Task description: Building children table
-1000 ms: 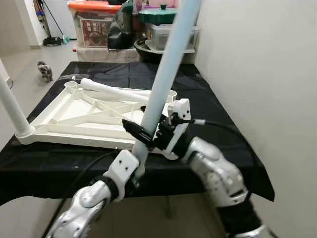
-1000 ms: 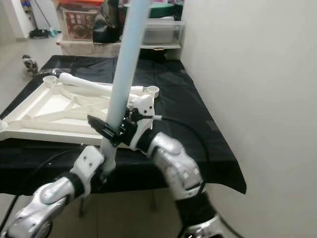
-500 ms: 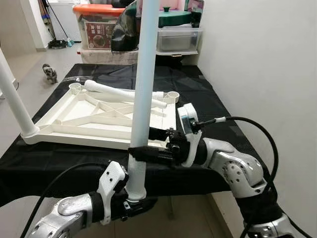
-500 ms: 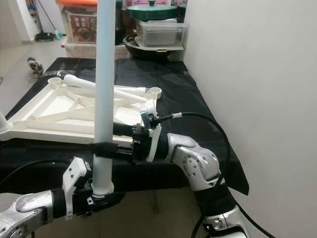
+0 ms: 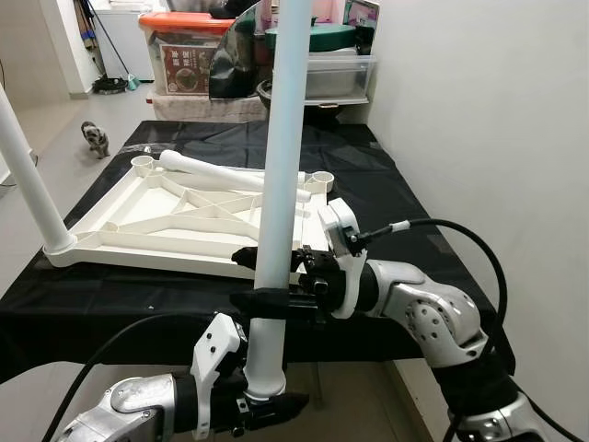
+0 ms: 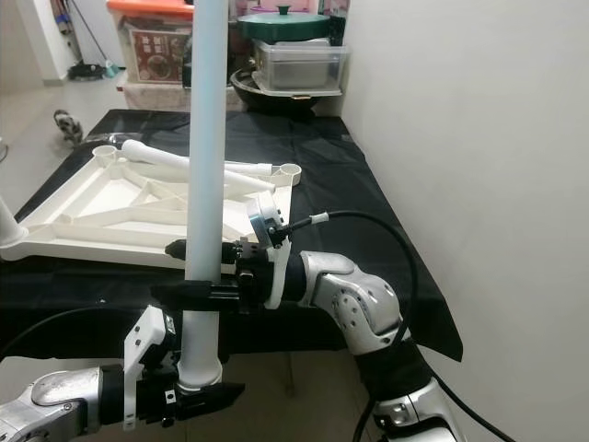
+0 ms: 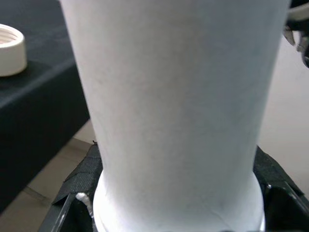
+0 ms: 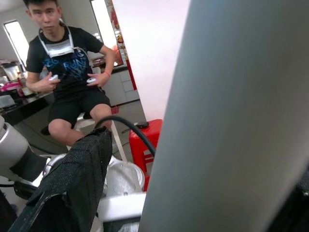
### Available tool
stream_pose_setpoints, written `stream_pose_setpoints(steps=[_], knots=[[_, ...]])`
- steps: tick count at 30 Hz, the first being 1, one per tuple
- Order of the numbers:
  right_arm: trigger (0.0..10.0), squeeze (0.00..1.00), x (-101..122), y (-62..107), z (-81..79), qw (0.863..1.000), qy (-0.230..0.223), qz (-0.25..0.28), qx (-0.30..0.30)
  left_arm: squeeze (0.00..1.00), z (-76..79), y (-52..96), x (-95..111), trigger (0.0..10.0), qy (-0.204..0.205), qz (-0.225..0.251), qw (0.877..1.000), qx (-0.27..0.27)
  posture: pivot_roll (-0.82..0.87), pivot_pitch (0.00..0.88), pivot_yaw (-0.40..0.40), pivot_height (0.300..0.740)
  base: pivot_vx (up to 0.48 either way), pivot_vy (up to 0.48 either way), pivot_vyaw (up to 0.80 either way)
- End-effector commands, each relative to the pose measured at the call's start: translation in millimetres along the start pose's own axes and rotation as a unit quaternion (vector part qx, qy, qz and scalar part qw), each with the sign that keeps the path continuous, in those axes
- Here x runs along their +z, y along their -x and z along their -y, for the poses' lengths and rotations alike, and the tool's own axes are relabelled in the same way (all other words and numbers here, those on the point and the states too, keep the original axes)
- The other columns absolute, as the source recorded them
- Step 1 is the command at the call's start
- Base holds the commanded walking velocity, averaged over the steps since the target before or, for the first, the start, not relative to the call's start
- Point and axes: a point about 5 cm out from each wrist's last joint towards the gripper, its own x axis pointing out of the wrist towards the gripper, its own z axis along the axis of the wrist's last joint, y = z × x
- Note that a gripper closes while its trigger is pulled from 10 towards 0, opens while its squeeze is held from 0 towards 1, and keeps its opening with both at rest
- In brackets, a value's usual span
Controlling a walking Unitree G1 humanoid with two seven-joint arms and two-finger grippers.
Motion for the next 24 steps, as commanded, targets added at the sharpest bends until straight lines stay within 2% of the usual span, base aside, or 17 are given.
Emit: stream_pose_setpoints(steps=[1,9,24], knots=[[10.0,0.0,-1,-3.9,-1.0,1.0,-0.009,-0.005,0.013,0.0,2.9,1.0,-2,10.0,0.001,-0.01,1.0,-0.011,0.13,0.008,-0.032,0.74,0.0,0.0,0.0],[10.0,0.0,-8,-5.6,-6.3,0.998,-0.021,-0.032,0.041,0.0,4.2,2.8,-5,10.0,0.007,-0.02,1.0,-0.016,0.12,0.007,-0.033,0.74,0.0,0.0,0.0],[10.0,0.0,-12,-9.1,-6.9,0.997,-0.033,-0.053,0.041,0.0,4.4,-0.5,-5,10.0,0.001,-0.022,1.0,-0.023,0.12,0.01,-0.034,0.74,0.0,0.0,0.0]])
